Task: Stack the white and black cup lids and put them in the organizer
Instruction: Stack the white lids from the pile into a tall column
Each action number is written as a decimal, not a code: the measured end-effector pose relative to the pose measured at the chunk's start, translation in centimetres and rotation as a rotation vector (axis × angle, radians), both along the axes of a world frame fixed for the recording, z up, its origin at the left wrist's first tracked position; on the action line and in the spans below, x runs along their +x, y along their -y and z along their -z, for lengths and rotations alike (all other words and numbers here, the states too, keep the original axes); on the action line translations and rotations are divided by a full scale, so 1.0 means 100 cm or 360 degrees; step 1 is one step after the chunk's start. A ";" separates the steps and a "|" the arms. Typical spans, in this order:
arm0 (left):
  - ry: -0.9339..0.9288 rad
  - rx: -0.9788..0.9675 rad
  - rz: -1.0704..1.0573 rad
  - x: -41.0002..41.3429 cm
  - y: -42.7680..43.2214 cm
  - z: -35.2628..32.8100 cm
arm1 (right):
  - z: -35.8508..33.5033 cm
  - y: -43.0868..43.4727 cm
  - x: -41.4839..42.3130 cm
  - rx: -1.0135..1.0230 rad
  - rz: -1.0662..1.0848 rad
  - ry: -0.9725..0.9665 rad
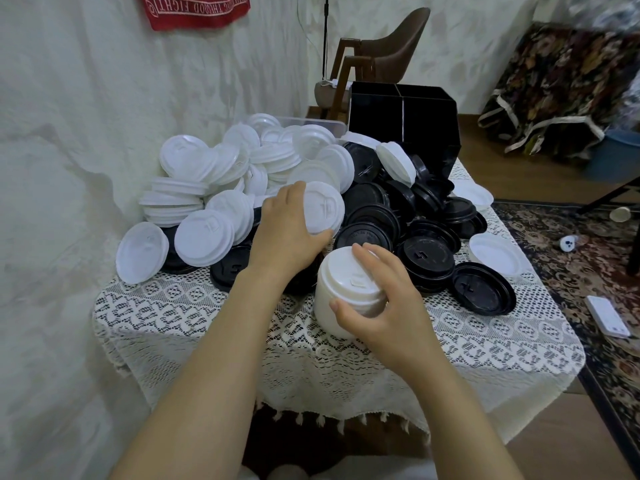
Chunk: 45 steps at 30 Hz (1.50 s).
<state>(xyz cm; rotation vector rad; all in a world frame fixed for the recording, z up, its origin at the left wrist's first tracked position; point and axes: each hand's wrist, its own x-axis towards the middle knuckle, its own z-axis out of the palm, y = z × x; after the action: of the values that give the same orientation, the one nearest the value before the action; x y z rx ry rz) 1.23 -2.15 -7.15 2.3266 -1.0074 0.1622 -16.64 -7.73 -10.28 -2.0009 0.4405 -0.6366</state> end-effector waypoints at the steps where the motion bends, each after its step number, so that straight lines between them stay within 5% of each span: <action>1: -0.0019 -0.0074 0.0019 0.000 -0.001 -0.003 | 0.000 0.000 0.000 -0.0005 0.0001 -0.0007; 7: -0.0234 -0.0372 0.0121 -0.016 -0.021 -0.028 | -0.001 0.000 -0.002 0.0054 -0.0033 -0.0038; 19: -0.0705 -0.0476 0.0457 -0.052 -0.055 -0.028 | -0.008 0.003 -0.004 -0.0022 -0.0073 -0.0045; 28: -0.0844 -0.0440 0.0791 -0.056 -0.061 -0.027 | -0.024 0.006 -0.010 0.0057 -0.0210 0.0146; 35: -0.1095 -0.0710 0.0900 -0.051 -0.062 -0.022 | -0.024 0.006 -0.008 -0.0036 0.0008 0.0333; 45: -0.1159 -0.0691 0.0922 -0.048 -0.062 -0.020 | -0.021 0.006 -0.007 0.0071 0.0009 0.0241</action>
<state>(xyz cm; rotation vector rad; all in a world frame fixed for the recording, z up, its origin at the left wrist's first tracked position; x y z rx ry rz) -3.62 4.01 -5.17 1.4366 -1.0635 -0.5937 -17.35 -8.37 -8.18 -1.8943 0.3657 -0.7692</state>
